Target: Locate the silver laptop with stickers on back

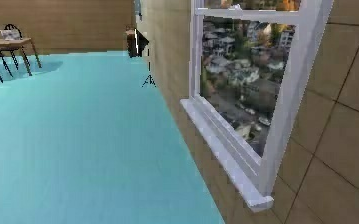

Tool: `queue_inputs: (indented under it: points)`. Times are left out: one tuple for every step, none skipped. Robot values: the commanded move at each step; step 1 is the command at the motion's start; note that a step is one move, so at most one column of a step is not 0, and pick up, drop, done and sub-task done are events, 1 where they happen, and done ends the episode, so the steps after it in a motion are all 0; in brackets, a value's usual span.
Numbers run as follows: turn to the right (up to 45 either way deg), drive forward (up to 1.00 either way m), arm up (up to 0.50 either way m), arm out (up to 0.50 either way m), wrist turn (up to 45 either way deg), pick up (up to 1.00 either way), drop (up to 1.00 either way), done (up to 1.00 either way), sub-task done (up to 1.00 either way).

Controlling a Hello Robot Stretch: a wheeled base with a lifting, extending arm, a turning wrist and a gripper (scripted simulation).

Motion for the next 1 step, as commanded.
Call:
queue_inputs:
  points:
    - [-45.0,0.00,0.00,0.00,0.0,0.00,0.00,0.00,0.00]
